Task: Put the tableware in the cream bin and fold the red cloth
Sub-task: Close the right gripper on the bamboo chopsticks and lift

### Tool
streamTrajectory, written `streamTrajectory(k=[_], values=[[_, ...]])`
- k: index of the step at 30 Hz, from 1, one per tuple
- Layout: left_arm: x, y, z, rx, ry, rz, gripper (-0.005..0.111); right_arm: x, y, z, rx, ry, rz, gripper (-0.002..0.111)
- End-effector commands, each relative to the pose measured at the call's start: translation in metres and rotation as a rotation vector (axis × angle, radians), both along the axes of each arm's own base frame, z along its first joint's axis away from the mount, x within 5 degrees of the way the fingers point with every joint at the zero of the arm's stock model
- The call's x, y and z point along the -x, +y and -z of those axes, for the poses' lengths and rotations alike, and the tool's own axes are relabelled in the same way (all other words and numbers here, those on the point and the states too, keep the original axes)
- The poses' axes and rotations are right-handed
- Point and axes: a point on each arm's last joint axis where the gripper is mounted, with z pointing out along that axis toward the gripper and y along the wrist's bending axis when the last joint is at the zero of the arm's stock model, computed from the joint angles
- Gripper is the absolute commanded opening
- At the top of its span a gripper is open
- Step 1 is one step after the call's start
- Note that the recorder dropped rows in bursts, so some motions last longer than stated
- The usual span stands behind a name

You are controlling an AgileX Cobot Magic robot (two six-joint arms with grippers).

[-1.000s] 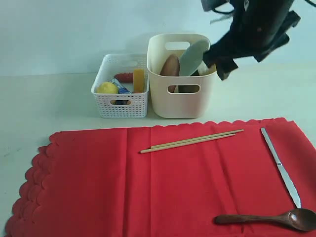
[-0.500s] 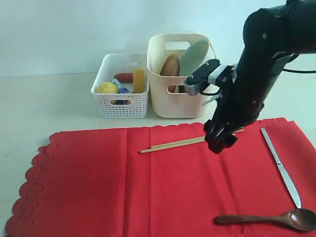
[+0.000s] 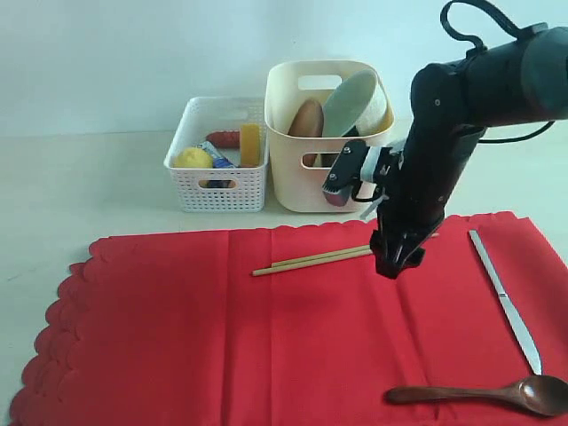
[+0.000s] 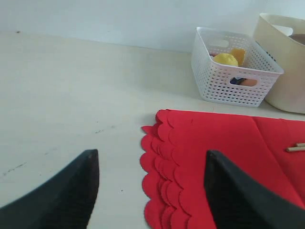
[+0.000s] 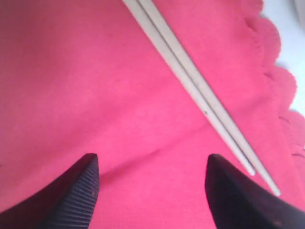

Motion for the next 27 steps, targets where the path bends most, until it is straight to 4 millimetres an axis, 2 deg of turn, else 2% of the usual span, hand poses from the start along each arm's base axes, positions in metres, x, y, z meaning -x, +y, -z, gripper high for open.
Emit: streamTrajectory(k=[1, 8, 23, 26, 27], values=[[0.000, 0.000, 0.000, 0.013, -0.007, -0.004, 0.062, -0.019, -0.018, 0.002, 0.019, 0.011, 0.010, 0.061], [0.000, 0.000, 0.000, 0.013, -0.007, -0.004, 0.062, -0.039, -0.033, 0.011, 0.032, 0.016, -0.024, 0.061], [0.000, 0.000, 0.000, 0.013, -0.007, -0.004, 0.062, -0.064, -0.026, 0.035, 0.051, 0.024, -0.151, 0.054], [0.000, 0.000, 0.000, 0.013, -0.007, -0.004, 0.062, -0.065, -0.025, 0.040, 0.057, 0.034, -0.182, 0.046], [0.000, 0.000, 0.000, 0.013, -0.007, -0.004, 0.062, -0.065, -0.026, 0.043, 0.065, 0.039, -0.189, 0.038]])
